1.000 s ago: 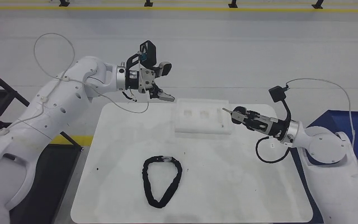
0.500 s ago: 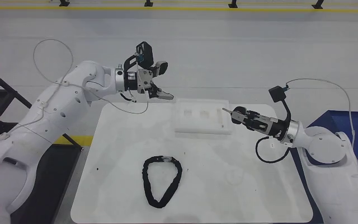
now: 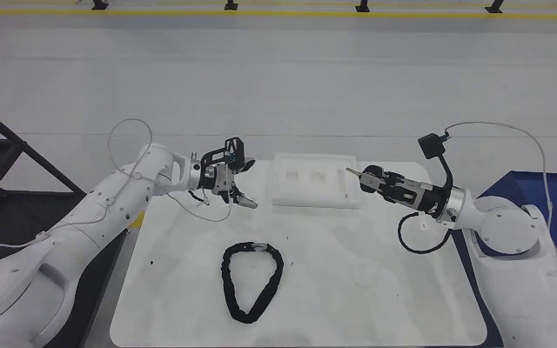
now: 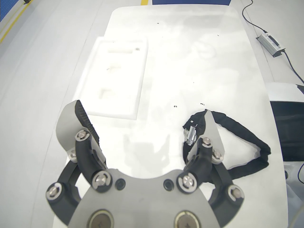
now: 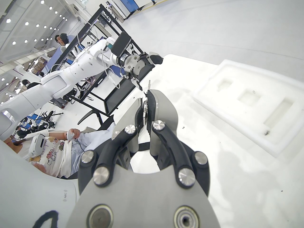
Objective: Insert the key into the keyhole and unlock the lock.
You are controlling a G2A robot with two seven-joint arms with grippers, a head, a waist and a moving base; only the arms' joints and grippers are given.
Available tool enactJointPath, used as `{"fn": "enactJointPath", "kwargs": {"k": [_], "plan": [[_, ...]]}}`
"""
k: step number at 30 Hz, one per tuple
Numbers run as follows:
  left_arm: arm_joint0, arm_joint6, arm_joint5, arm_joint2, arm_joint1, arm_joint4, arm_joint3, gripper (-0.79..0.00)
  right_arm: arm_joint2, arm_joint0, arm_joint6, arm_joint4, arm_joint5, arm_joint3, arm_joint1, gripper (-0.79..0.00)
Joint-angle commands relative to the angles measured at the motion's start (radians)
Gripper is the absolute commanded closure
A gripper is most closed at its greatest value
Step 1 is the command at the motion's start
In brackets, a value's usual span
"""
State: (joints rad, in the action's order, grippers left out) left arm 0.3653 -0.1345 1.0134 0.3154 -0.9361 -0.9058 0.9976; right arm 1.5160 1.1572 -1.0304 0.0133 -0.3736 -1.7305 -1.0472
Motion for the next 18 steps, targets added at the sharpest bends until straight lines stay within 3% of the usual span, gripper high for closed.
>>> {"fn": "enactJointPath", "kwargs": {"k": [1,9,18], "plan": [[0.009,-0.012,-0.001,-0.015,-0.01,-0.013,-0.009,-0.785,0.0,0.0,0.0,0.0,0.0,0.0,0.0,0.0],[-0.005,0.013,-0.001,-0.145,-0.039,-0.049,-0.039,-0.785,0.0,0.0,0.0,0.0,0.0,0.0,0.0,0.0],[0.037,0.21,-0.001,-0.145,-0.072,-0.027,-0.005,-0.785,0.0,0.0,0.0,0.0,0.0,0.0,0.0,0.0]]}}
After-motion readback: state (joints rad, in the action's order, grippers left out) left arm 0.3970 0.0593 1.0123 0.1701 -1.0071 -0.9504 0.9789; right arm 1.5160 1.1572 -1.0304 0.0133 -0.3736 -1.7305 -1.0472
